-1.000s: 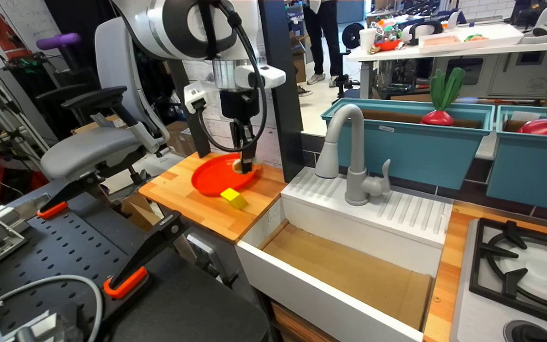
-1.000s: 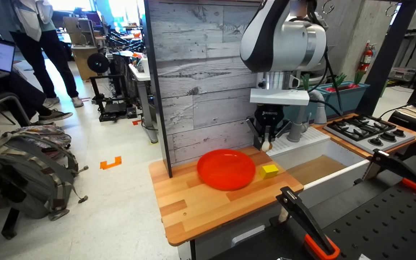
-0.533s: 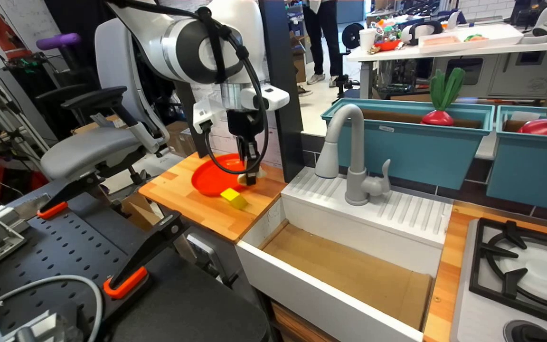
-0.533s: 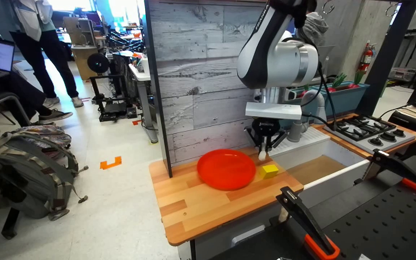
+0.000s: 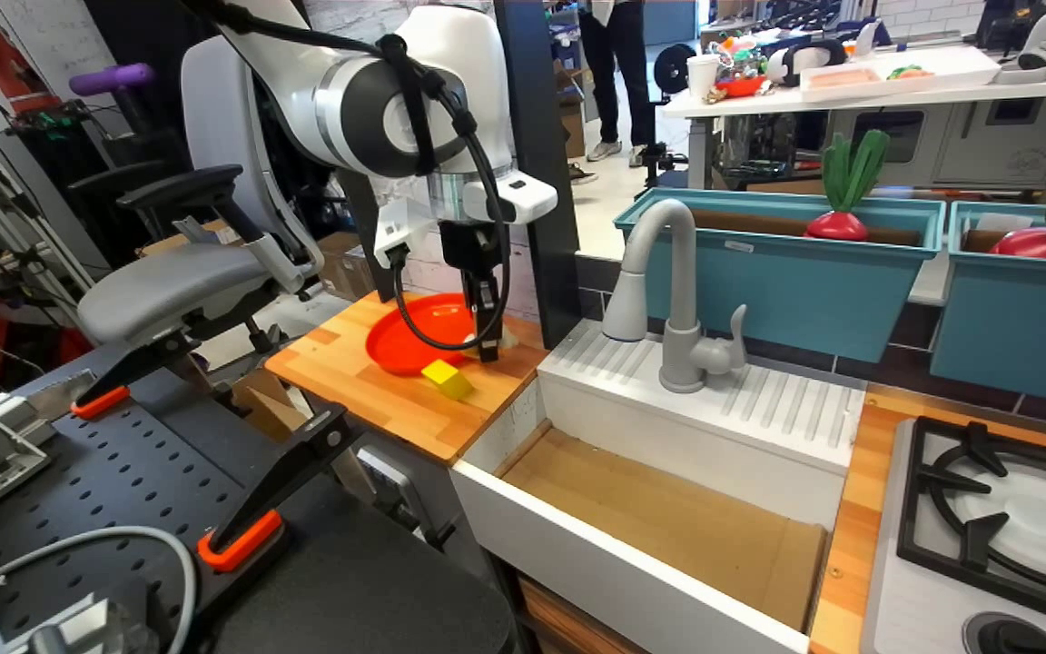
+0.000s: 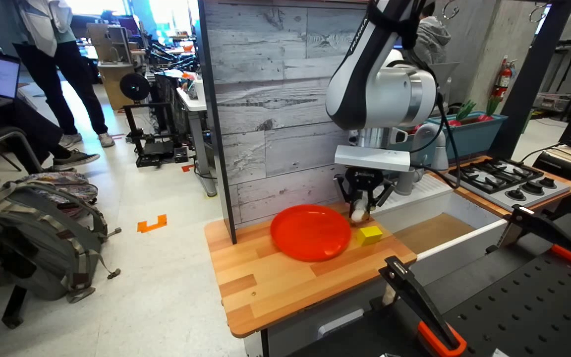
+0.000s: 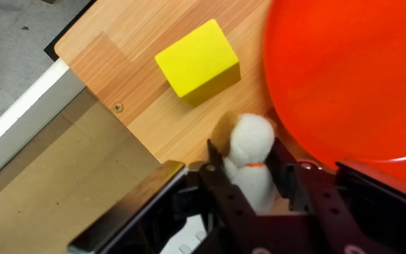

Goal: Move the teddy bear to the right

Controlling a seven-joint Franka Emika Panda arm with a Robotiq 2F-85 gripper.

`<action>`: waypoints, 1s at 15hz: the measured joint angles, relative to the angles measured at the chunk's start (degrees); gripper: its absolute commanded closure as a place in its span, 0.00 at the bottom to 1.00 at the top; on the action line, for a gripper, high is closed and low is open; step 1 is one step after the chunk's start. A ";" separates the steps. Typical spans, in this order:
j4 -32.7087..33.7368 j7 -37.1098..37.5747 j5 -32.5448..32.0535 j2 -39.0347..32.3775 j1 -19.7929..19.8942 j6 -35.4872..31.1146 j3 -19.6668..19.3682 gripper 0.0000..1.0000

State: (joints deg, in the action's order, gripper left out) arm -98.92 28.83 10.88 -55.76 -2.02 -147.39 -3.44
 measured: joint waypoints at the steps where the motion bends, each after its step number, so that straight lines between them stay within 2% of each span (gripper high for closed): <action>1: -0.05 0.00 0.01 0.00 -0.10 -0.45 0.01 0.22; 3: -0.80 -0.01 0.01 0.20 -0.58 -2.81 0.18 0.07; 5: -2.87 -0.03 0.01 1.16 -1.48 -6.71 0.44 0.00; 10: -13.24 -0.35 0.01 8.43 -5.04 -14.11 0.83 0.00; 15: -22.20 -1.71 -0.16 16.44 -7.14 -13.68 0.93 0.00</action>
State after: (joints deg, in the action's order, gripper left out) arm -121.12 27.11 10.72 -39.32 -9.16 -161.07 -2.51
